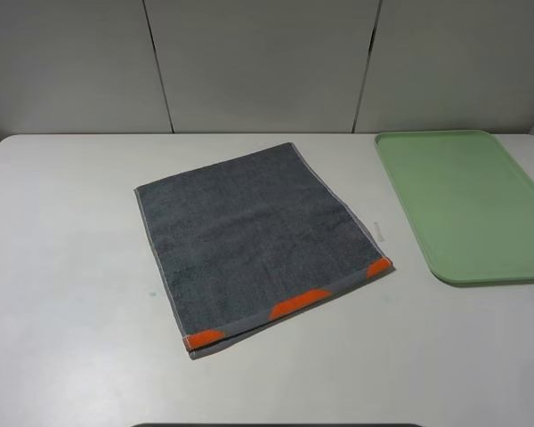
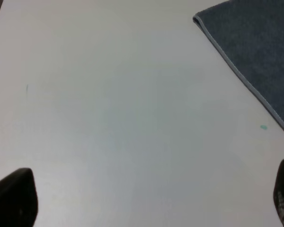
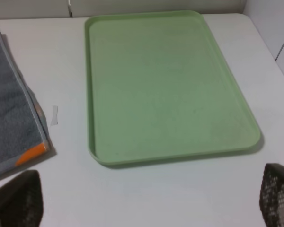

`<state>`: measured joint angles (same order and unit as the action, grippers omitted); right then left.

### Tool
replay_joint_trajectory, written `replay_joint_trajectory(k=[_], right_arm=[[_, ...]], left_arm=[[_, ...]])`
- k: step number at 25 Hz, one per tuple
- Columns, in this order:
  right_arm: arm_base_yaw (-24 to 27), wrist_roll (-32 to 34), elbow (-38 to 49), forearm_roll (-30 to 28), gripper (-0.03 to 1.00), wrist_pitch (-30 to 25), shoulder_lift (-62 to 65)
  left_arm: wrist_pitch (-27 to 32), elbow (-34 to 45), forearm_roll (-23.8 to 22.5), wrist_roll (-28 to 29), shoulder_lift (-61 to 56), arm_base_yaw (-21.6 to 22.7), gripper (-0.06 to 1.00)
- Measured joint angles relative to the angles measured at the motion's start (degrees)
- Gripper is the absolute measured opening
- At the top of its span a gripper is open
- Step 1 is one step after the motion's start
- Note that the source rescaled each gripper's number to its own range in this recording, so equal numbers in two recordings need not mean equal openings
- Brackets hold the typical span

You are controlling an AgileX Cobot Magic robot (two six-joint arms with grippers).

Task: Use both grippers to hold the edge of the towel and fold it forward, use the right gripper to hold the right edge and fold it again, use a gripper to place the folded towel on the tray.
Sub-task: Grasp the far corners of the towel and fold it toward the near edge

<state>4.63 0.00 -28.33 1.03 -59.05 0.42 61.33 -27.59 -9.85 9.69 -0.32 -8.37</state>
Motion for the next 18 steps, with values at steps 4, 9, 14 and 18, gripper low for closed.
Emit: replay_joint_trajectory(k=[4, 9, 14, 18], right_arm=[[0.0, 0.0, 0.0, 0.0, 1.0, 0.0, 0.0], [0.0, 0.0, 0.0, 0.0, 1.0, 0.0, 0.0], [0.0, 0.0, 0.0, 0.0, 1.0, 0.0, 0.0], [0.0, 0.0, 0.0, 0.0, 1.0, 0.0, 0.0]], left_arm=[[0.0, 0.0, 0.0, 0.0, 0.0, 0.0, 1.0], [0.0, 0.0, 0.0, 0.0, 0.0, 0.0, 1.0], [0.0, 0.0, 0.0, 0.0, 0.0, 0.0, 1.0], [0.0, 0.0, 0.0, 0.0, 0.0, 0.0, 1.0]])
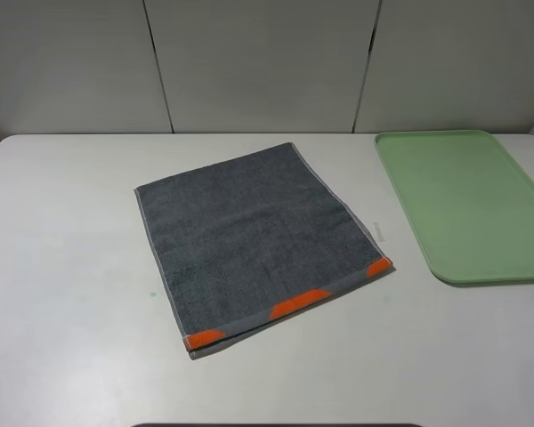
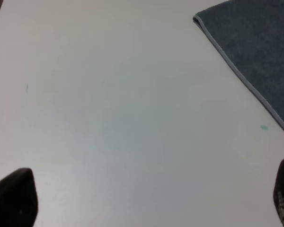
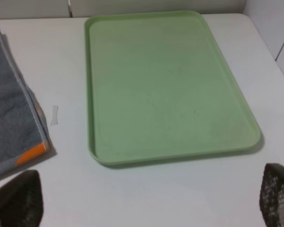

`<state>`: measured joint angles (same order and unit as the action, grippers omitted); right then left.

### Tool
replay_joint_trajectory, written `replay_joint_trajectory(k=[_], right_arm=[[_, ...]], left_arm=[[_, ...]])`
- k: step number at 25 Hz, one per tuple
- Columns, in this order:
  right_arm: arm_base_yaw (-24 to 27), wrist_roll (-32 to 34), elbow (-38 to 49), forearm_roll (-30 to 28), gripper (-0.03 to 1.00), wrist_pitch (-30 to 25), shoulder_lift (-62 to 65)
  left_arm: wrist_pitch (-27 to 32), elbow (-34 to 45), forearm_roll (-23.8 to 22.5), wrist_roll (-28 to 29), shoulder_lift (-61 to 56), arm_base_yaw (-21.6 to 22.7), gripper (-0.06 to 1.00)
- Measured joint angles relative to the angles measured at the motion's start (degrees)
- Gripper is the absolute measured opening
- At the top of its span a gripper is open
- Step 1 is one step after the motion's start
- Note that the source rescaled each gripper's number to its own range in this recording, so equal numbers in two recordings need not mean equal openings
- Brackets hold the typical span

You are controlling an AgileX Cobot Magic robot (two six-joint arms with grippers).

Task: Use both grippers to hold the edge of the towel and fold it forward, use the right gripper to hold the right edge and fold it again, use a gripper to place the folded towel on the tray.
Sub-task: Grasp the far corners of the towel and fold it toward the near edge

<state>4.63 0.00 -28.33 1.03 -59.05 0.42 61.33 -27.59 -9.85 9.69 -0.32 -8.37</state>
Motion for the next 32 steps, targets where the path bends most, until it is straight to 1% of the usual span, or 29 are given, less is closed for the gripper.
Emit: replay_joint_trajectory(k=[7, 13, 21, 28, 32], right_arm=[[0.0, 0.0, 0.0, 1.1, 1.0, 0.0, 0.0], [0.0, 0.0, 0.0, 1.3, 1.0, 0.0, 0.0], [0.0, 0.0, 0.0, 1.3, 1.0, 0.0, 0.0], [0.0, 0.0, 0.0, 1.3, 1.0, 0.0, -0.5], [0.0, -0.7, -0.7, 1.5, 1.0, -0.1, -4.1]], left_arm=[[0.0, 0.0, 0.0, 0.0, 0.0, 0.0, 1.0], [0.0, 0.0, -1.7, 0.0, 0.0, 0.0, 1.0], [0.0, 0.0, -1.9, -0.1, 0.0, 0.0, 1.0], [0.1, -0.2, -1.9, -1.2, 0.1, 0.0, 0.99], [0.3, -3.0, -1.9, -2.4, 4.3, 0.0, 0.99]])
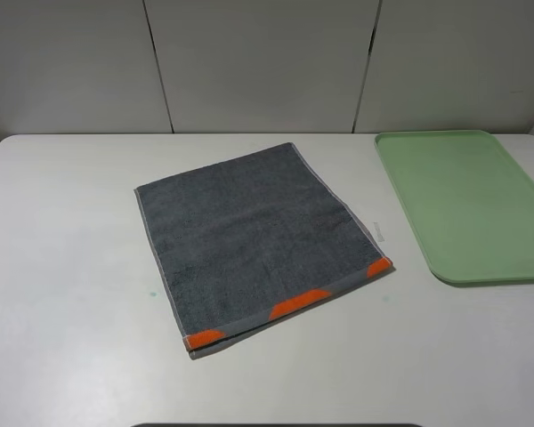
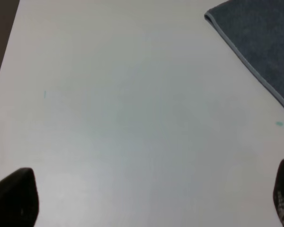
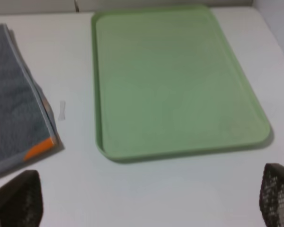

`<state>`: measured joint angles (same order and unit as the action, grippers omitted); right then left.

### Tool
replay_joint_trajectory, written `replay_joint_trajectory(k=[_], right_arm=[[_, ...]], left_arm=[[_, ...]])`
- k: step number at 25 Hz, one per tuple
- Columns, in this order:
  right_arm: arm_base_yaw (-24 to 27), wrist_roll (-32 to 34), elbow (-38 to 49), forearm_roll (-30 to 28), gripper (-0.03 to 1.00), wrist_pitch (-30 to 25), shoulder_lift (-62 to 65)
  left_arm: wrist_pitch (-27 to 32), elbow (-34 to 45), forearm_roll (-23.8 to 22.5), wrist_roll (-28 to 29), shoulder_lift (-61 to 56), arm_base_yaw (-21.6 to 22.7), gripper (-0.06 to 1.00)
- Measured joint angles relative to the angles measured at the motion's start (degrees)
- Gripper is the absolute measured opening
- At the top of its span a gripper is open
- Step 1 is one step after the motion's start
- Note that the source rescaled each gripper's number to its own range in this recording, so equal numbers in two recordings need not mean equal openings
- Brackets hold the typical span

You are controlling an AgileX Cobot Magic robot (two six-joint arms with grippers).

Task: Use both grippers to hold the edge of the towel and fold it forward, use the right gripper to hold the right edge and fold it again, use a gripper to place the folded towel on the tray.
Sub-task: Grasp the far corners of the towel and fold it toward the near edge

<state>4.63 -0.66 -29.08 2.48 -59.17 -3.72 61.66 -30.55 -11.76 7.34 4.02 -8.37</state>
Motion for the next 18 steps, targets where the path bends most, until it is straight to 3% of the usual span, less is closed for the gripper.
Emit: replay_joint_trajectory(k=[13, 18], right_arm=[[-0.1, -11.1, -5.6, 5.2, 1.0, 1.3, -18.7], [-4.8, -17.2, -5.6, 8.4, 1.0, 4.1, -24.4]], left_arm=[[0.8, -13.5, 0.1, -8.1, 26.8, -0.1, 0.98], [1.0, -16.5, 0.6, -11.6, 34.3, -5.3, 0.97]])
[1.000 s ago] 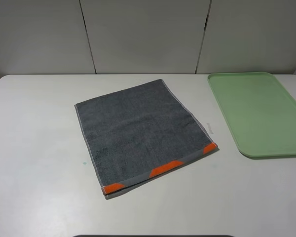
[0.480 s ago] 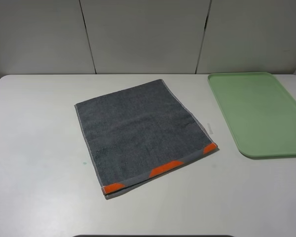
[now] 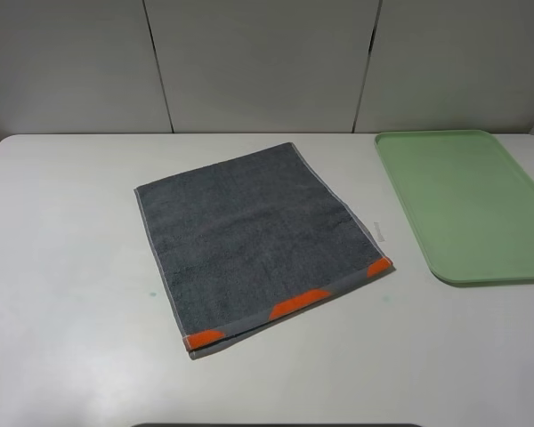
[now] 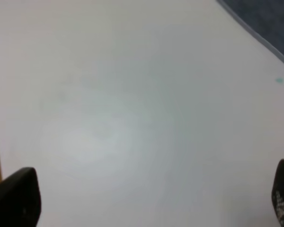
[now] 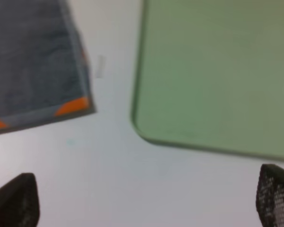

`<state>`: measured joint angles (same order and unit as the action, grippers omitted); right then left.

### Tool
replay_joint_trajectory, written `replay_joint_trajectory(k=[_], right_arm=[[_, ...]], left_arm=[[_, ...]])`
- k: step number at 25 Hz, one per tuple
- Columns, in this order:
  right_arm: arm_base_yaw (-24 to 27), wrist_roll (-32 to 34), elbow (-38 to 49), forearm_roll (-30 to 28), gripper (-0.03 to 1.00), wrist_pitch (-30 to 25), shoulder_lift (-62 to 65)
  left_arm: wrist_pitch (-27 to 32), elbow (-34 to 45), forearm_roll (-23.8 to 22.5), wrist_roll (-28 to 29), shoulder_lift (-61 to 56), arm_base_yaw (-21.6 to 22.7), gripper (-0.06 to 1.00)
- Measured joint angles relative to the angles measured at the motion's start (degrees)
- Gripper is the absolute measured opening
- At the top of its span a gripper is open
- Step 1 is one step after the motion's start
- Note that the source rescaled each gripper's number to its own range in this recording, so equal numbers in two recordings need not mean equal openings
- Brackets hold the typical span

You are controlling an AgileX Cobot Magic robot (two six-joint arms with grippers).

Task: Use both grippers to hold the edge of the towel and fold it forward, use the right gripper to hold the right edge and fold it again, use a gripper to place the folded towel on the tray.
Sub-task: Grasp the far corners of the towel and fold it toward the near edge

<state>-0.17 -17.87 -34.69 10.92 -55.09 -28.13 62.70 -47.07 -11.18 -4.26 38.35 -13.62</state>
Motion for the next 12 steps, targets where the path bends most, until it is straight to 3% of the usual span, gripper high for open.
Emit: replay_joint_trajectory(k=[5, 12], right_arm=[[-8.9, -3.6, -0.2, 0.3, 1.0, 3.6, -8.3], [-17.9, -6.6, -6.7, 0.3, 1.0, 3.8, -26.0]], left_arm=[[0.5, -0.1, 0.4, -3.9, 6.2, -6.8, 0.96], [1.4, -0.1, 0.9, -6.9, 14.8, -14.2, 0.96]])
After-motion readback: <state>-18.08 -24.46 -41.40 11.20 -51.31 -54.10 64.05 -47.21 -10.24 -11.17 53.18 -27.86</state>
